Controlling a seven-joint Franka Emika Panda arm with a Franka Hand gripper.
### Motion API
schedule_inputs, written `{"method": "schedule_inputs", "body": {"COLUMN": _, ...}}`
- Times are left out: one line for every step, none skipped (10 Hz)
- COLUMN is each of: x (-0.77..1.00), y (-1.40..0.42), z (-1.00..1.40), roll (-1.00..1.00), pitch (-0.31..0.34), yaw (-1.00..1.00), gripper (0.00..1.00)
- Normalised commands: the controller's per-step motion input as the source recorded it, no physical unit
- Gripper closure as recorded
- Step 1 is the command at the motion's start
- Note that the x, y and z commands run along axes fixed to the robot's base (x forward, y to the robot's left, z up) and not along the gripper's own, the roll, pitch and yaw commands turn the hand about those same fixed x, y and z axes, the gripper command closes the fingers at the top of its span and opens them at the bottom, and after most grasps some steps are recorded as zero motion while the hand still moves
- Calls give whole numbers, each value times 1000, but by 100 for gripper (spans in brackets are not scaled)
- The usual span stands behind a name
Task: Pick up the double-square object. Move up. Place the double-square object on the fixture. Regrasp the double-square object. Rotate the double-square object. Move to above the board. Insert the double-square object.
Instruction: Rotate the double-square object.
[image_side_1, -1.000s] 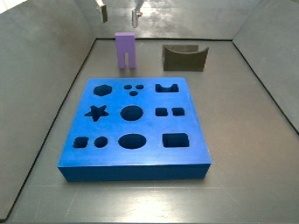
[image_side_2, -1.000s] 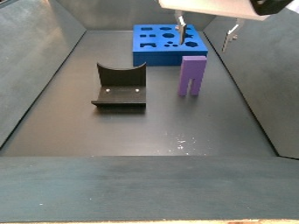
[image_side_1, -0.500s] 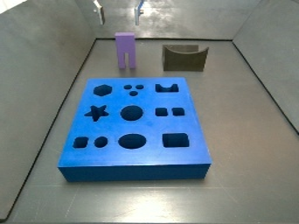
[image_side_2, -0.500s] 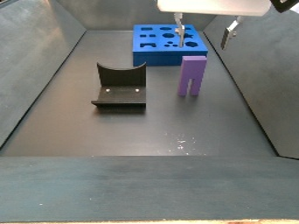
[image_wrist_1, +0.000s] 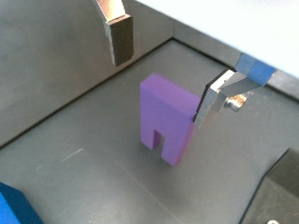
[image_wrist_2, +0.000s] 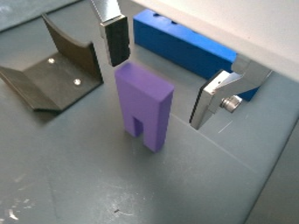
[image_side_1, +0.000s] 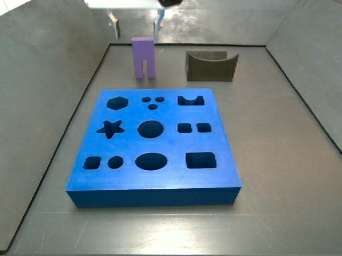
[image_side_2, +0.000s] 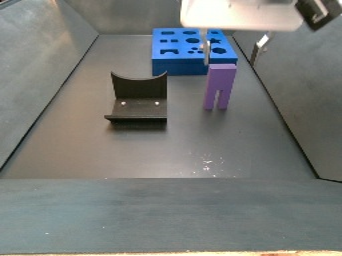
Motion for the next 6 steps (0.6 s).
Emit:
{"method": "schedule_inputs", "body": {"x": 26, "y": 20, "z": -741, "roll": 20, "pitch": -44, "yaw": -30, "gripper": 0}}
{"method": "schedule_inputs", "body": {"x": 29, "y": 23, "z": -611, "roll": 25, "pitch": -46, "yaw": -26, "gripper": 0}}
{"method": "schedule_inputs", "body": {"x": 30, "y": 24, "z": -443, "roll": 31, "pitch": -42, "yaw": -23, "gripper": 0}}
{"method": "schedule_inputs", "body": {"x": 35, "y": 25, "z": -323, "roll": 36, "pitch": -40, "yaw": -22, "gripper": 0}}
{"method": "schedule_inputs", "body": {"x": 40, "y": 26, "z": -171, "roll": 42, "pitch": -37, "yaw": -22, "gripper": 0}}
{"method": "schedule_inputs", "body": {"x": 0, "y": 0, "z": 0, "roll": 0, "pitch": 0, "yaw": 0, "gripper": 100}}
